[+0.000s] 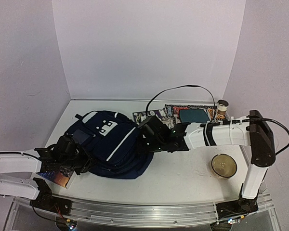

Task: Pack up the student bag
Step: Pick up the second largest pocket of the student bag, then grab the second largest pocket of the student bag.

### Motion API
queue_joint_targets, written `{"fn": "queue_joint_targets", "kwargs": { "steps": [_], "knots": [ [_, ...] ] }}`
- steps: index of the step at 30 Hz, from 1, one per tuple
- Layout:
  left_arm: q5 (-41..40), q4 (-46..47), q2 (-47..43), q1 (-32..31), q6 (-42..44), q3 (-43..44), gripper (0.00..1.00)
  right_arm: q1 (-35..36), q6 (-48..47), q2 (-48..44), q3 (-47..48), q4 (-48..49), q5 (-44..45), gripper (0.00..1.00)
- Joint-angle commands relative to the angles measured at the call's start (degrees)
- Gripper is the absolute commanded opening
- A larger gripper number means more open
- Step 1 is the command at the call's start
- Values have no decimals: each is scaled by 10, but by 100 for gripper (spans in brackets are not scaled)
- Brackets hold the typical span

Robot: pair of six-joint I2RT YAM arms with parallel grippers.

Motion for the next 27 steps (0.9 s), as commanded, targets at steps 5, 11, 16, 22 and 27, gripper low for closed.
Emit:
{"fn": "queue_joint_targets", "kwargs": {
  "steps": [5, 11, 16, 22, 27],
  "knots": [
    [1, 115, -31, 1, -34, 20, 0, 22, -38, -43, 34, -64, 37, 33],
    [19, 137, -55, 1, -82, 30, 0, 74, -29, -34, 89, -125, 43, 45],
    [28, 142, -50, -1, -106, 54, 0, 115, -21, 10, 157, -146, 36, 43],
    [33, 144, -26, -7, -123, 91, 0, 139, 0, 71, 224, -147, -13, 33],
    [27, 145, -24, -10, -134, 101, 0, 141, 27, 103, 237, -145, -24, 32]
  ]
}}
